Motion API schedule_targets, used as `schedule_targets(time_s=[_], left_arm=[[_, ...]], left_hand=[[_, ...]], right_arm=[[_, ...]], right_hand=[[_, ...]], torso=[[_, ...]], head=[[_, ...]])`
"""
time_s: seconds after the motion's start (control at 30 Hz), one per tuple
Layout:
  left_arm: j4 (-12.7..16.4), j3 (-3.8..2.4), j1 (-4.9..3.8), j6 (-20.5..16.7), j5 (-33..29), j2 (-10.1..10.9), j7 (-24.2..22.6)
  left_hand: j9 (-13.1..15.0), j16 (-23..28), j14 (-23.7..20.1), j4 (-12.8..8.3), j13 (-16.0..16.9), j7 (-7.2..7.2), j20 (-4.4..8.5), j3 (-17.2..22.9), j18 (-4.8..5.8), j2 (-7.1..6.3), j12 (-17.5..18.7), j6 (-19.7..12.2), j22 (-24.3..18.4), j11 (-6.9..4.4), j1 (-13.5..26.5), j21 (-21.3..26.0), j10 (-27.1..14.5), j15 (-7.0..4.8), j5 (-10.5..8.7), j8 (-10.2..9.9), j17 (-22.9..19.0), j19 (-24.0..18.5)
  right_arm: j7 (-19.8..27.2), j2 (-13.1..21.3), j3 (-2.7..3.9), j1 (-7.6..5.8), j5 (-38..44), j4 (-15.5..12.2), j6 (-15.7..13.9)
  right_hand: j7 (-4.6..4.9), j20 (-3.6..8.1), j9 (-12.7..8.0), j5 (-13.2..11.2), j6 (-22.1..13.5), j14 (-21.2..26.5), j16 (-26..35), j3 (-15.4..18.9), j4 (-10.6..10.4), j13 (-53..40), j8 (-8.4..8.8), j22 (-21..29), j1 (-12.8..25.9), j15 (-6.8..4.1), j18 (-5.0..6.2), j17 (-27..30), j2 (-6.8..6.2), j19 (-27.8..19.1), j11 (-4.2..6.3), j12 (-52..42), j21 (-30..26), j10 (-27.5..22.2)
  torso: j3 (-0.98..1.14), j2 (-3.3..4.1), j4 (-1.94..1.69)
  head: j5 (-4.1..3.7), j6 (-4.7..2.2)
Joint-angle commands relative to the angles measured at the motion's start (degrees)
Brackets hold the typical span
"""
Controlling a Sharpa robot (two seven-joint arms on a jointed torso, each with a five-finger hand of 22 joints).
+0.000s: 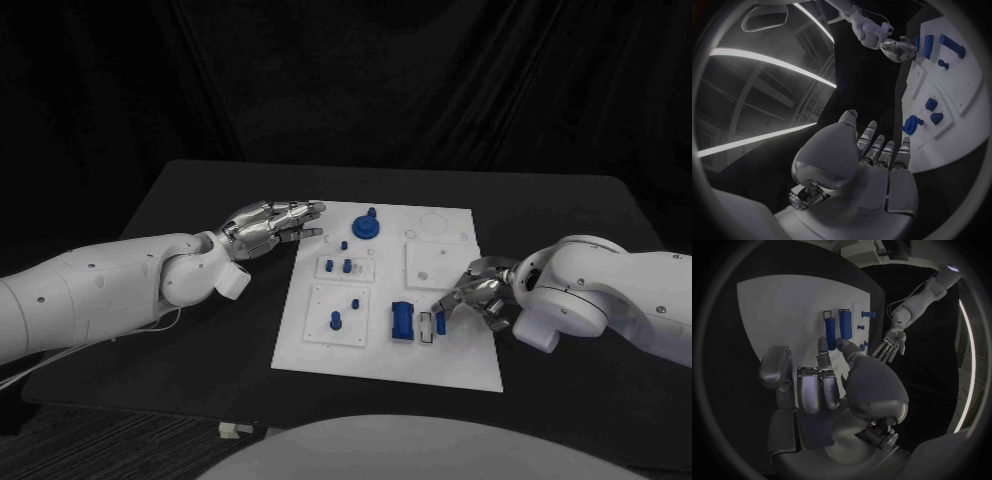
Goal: Assemble the parts on the task board
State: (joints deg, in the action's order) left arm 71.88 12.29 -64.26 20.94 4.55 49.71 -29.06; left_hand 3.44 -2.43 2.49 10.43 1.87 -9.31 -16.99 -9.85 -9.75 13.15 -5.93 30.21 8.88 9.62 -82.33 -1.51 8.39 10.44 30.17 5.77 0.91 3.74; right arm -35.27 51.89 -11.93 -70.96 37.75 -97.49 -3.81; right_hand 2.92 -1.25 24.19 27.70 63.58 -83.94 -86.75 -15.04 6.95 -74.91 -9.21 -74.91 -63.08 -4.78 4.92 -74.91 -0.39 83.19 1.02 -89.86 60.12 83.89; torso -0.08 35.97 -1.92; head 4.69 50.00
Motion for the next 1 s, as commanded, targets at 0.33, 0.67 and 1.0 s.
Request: schedule_targets(time_s=[0.33, 0.67, 1.0], left_arm=[[0.17, -0.05, 0.08, 0.82, -0.36, -0.01, -0.67], [0.11, -0.05, 0.09, 0.89, -0.36, -0.10, -0.57], [0.10, -0.05, 0.13, 1.05, -0.36, -0.14, -0.34]], left_hand=[[0.02, -0.34, 0.15, -0.20, 0.04, -1.01, 0.12, 0.26, 0.75, -0.07, -0.34, 0.22, -0.07, 0.22, -0.41, -0.19, 0.06, 0.01, 0.31, 0.27, 0.06, 0.44], [0.03, -0.38, 0.19, -0.26, 0.04, -1.03, 0.11, 0.31, 0.77, -0.06, -0.38, 0.30, -0.05, 0.27, -0.45, -0.19, 0.07, 0.05, 0.43, 0.31, 0.07, 0.47], [0.02, -0.40, 0.20, -0.29, 0.04, -1.04, 0.11, 0.35, 0.78, -0.04, -0.39, 0.29, -0.08, 0.29, -0.48, -0.19, 0.07, 0.08, 0.47, 0.32, 0.08, 0.46]], right_arm=[[-0.64, -1.01, 0.01, 1.02, 0.17, 0.33, 0.01], [-0.70, -1.56, 0.01, 1.30, 0.33, 0.60, -0.15], [-0.70, -2.05, 0.01, 1.70, 0.33, 1.10, -0.13]], right_hand=[[0.13, -0.05, 0.40, -2.59, -1.06, -4.57, -0.13, -3.58, 2.85, -15.09, -0.63, -7.41, 0.66, -0.16, 0.80, -6.94, 0.52, -0.64, 0.27, -0.14, -1.36, 6.11], [0.19, -0.11, 0.48, -3.47, -1.42, -4.56, -0.12, -3.51, 1.96, -15.09, -0.79, -7.30, 1.61, -0.09, 0.85, -6.88, 0.91, -0.72, 0.20, -0.14, -1.76, 6.11], [0.11, -0.13, 0.64, -5.46, -1.61, -4.53, -0.07, -3.36, 0.71, -15.09, -1.21, -7.14, 2.80, -0.13, 0.96, -6.74, 1.18, -0.86, 0.26, -0.14, -2.40, 6.11]], torso=[[0.00, 0.01, 0.00], [0.01, -0.01, 0.00], [0.00, 0.00, 0.01]], head=[[0.13, 0.00], [-0.01, 0.00], [0.16, 0.00]])
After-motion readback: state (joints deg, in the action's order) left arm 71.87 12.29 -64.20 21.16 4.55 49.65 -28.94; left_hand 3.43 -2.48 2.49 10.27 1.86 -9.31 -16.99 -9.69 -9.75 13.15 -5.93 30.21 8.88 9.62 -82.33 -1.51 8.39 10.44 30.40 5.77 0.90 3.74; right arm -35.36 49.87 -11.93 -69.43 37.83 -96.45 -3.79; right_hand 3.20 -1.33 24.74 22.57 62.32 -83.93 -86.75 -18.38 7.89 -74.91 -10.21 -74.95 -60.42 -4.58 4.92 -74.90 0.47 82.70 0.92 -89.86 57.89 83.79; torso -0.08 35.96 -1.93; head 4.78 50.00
